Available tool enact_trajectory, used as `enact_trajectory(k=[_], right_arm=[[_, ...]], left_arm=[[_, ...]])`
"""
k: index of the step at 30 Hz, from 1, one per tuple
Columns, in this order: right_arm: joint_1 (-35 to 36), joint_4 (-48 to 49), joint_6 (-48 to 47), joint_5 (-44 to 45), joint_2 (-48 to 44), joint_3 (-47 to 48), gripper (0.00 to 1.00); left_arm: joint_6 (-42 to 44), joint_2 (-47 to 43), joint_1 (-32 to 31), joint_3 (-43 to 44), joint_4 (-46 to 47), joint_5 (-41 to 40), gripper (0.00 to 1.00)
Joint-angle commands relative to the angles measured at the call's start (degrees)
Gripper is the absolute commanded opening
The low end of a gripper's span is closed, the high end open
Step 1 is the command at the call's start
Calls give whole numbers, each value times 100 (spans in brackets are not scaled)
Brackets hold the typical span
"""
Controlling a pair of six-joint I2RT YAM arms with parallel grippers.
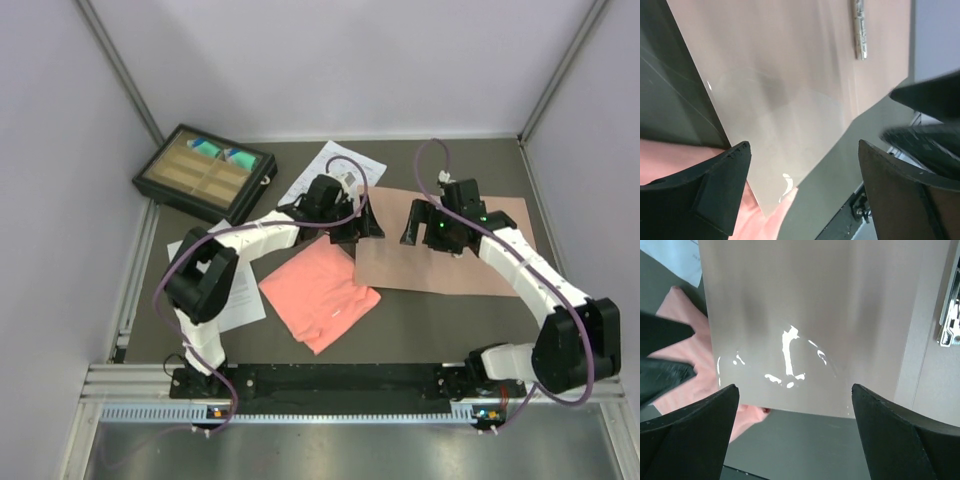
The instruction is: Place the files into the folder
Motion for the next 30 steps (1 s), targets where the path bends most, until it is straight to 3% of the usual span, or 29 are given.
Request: enact_trajectory(k=[1,12,19,25,30], right_arm=[[-28,97,-122,-96,-713,-254,93],[-19,80,-87,-852,-706,-316,93],[-28,80,-140,-668,-899,-535,93],[-28,396,-183,-826,-820,-799,93],[33,1097,-79,-1292,-767,-949,93]], left_arm=[[475,473,-4,425,-569,238,86],[246,966,-92,803,-602,414,81],[439,484,-267,567,-734,-34,84],[896,-816,-136,119,-1488,-411,90],[809,-2608,628,-953,-1859,-1366,93]])
